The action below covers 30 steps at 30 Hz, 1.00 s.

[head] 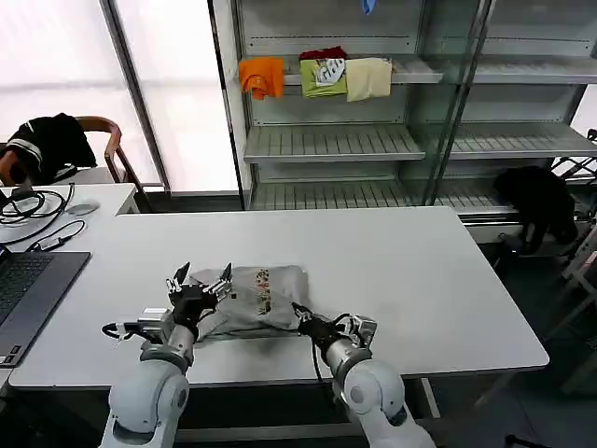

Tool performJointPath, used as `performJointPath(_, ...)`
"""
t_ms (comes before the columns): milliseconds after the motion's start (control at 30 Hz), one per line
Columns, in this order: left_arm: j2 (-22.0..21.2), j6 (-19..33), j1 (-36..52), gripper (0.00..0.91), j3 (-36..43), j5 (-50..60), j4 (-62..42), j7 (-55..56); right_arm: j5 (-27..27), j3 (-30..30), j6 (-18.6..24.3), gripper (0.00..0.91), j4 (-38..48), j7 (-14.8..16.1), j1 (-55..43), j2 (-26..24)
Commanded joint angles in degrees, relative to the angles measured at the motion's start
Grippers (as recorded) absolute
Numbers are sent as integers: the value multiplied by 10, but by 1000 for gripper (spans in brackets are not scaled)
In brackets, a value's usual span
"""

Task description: Fold and organize the clothes.

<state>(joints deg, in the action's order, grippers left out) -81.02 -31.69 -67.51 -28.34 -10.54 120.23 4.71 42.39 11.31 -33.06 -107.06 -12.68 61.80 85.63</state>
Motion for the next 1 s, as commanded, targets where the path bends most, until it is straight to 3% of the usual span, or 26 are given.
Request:
performJointPath(33,5,-2,-18,907,-21,-4,10,-8,26,56,-2,0,-76,-24,38,-61)
performJointPath(167,6,-2,-25,907,-21,-3,14,-15,-34,52,-2,0,-81,1,57,-83)
performJointPath(200,5,-2,-27,907,-22,-3,17,-20,-61,49,-1,907,-80,12,61,-82)
performJointPath(233,5,-1,-30,907,-23,-3,19,-25,-104,49,-1,907,-79,27,67,-74)
performJointPath(300,7,9,-40,907,-28,-12,27,-51,-240,55,1,907,-80,63,80,-44)
performJointPath(333,8,14,-45,907,-30,-13,30,-63,-276,57,5,907,-82,83,85,-36)
performJointPath(367,11,15,-49,907,-33,-12,34,-70,-305,53,37,907,-85,92,91,-46)
performJointPath(433,16,20,-54,907,-45,-13,36,-88,-341,49,70,907,-95,94,93,-69)
performJointPath(500,23,29,-57,907,-60,-20,33,-96,-423,66,88,907,-105,112,99,-73)
performJointPath(633,44,51,-60,907,-95,-50,7,-102,-416,112,106,907,-125,109,97,-113)
performJointPath(700,55,69,-62,907,-111,-55,-14,-101,-371,148,82,907,-128,109,82,-126)
performJointPath(1000,60,54,-75,907,-131,-140,-35,-97,-316,209,12,907,-89,112,35,-146)
